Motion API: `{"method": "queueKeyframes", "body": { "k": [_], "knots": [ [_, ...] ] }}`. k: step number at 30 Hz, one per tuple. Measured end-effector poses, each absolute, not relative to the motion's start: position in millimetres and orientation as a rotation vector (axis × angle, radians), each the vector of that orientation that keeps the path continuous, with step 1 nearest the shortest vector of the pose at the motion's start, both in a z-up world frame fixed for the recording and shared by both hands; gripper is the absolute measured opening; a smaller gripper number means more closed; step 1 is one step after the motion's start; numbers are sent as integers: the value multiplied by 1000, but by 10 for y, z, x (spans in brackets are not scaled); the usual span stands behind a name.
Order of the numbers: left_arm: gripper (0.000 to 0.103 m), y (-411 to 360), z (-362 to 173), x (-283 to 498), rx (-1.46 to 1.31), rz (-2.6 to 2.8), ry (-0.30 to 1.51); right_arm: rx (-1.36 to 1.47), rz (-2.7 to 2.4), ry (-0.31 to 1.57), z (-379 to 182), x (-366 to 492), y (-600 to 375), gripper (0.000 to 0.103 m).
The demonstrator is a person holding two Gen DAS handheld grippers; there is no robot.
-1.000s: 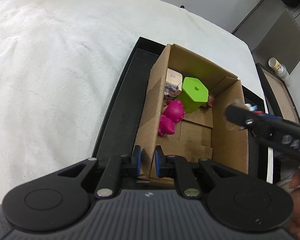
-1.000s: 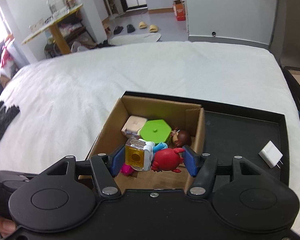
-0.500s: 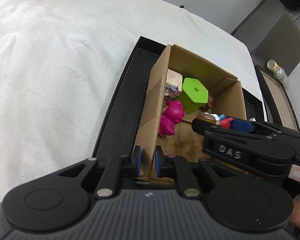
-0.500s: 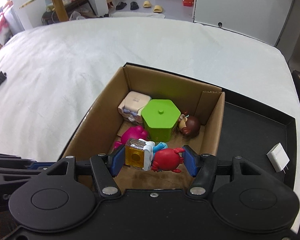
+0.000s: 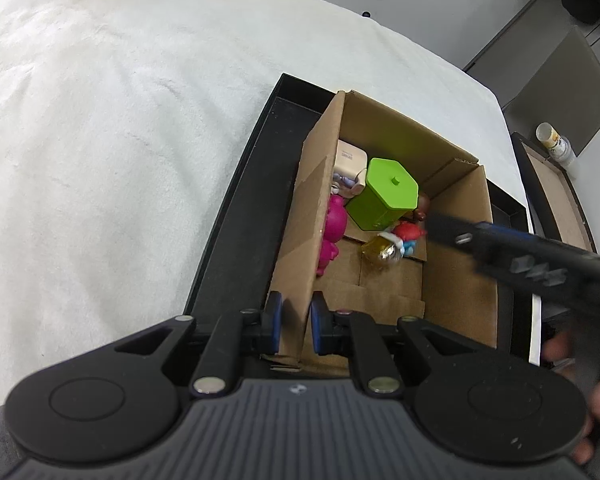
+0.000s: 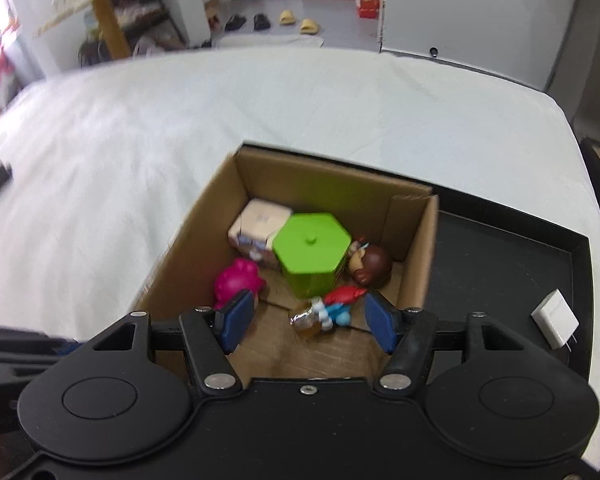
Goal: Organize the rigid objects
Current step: 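Lower the crab with jar into the box and open the right gripper, then move the right gripper to the white charger plug and close on it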
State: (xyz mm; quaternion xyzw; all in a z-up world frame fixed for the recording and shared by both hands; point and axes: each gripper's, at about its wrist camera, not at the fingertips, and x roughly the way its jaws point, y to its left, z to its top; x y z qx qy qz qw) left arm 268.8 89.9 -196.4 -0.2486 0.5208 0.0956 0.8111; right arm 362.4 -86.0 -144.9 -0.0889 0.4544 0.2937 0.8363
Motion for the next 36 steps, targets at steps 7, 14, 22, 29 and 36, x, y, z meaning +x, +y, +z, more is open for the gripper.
{"method": "queueKeyframes", "body": {
  "k": [7, 14, 22, 29, 36],
  "knots": [
    [13, 864, -1946, 2694, -517, 216, 1113, -53, 604, 948, -1211, 3741, -1252, 62],
    [13, 828, -1942, 2694, -499, 231, 1110, 13, 535, 937, -1189, 3854, -1605, 63],
    [13, 780, -1926, 2705, -482, 250, 1109, 99, 476, 912, -1130, 3974, -2022, 65],
    [13, 754, -1942, 2700, -474, 263, 1114, 110, 461, 896, -1099, 4093, -2275, 65],
    [13, 731, -1965, 2705, -465, 271, 1116, 71, 464, 914, -1174, 4206, -2454, 65]
  ]
}}
